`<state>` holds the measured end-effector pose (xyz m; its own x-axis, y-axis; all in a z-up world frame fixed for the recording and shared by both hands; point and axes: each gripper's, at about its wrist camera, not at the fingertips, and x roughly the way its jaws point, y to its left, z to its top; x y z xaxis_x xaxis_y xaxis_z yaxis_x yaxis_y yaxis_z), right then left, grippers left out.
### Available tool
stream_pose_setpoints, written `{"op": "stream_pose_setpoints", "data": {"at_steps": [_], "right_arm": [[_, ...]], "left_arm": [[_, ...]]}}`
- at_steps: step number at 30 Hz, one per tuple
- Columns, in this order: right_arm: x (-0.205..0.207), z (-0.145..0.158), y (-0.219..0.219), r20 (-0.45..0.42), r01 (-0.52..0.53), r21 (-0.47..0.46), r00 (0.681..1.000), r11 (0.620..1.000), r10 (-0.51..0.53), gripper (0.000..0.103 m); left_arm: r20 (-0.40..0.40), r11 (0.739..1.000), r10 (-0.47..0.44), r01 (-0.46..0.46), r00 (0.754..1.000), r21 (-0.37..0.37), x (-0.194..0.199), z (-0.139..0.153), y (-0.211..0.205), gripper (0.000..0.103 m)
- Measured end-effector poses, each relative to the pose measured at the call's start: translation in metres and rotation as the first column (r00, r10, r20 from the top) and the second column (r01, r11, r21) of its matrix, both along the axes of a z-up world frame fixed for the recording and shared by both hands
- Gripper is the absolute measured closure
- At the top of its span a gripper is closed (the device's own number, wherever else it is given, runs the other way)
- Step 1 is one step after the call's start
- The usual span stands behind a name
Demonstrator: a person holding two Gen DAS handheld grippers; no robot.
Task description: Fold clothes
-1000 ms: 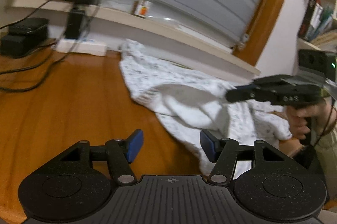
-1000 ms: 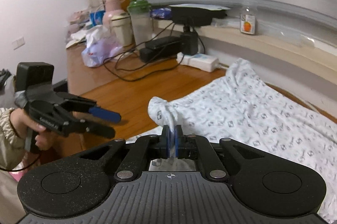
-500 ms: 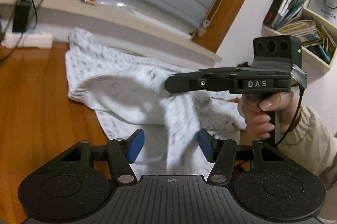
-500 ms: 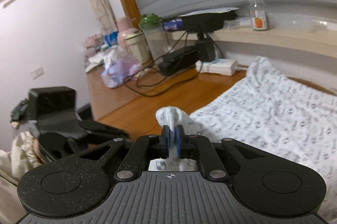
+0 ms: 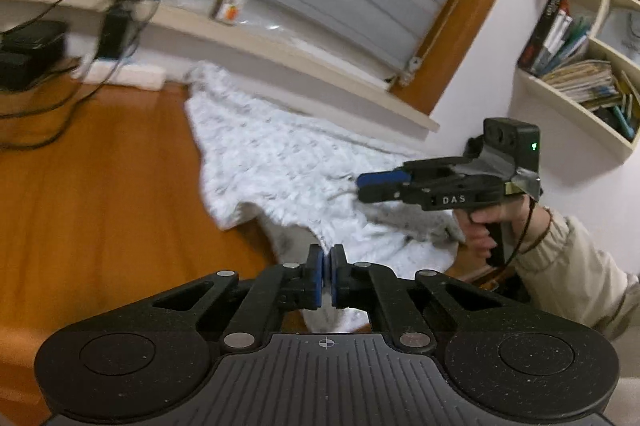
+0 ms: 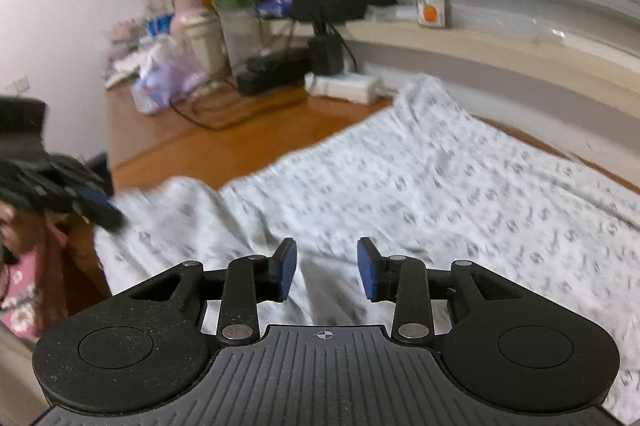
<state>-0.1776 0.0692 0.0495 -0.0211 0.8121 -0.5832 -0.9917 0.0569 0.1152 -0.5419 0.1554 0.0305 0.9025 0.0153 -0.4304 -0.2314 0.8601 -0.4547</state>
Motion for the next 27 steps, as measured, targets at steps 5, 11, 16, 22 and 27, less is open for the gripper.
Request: {"op": "stream_pose_setpoints", "data": {"at_steps": [5,11,16,22,27], "right_arm": [[0.01,-0.001,-0.01,0.021,0.022,-0.026,1.0,0.999,-0.021,0.068],[0.024,0.004,-0.03,0.051,0.066,-0.014,0.997,0.998,-0.065,0.061],[0.033,0.003,-0.061,0.121,0.136,0.0,0.983,0.991,-0.135,0.061],[0.054,0.002,-0.141,0.138,0.28,0.001,0.951,0.96,-0.277,0.061],[0.06,-0.005,-0.215,0.158,0.404,-0.031,0.905,0.914,-0.395,0.059]], "left_arm": [[-0.077,1.0,-0.021,0.019,0.997,-0.022,-0.007,-0.011,0.001,0.097],[-0.047,0.999,-0.044,0.043,0.998,-0.024,0.0,-0.016,0.001,0.066],[-0.06,0.997,-0.073,0.073,0.996,-0.002,0.005,-0.027,-0.014,0.059],[-0.079,0.997,-0.059,0.063,0.995,0.052,0.011,-0.036,-0.026,0.059],[-0.113,0.993,-0.042,0.055,0.993,0.109,0.019,-0.033,-0.032,0.084]]}}
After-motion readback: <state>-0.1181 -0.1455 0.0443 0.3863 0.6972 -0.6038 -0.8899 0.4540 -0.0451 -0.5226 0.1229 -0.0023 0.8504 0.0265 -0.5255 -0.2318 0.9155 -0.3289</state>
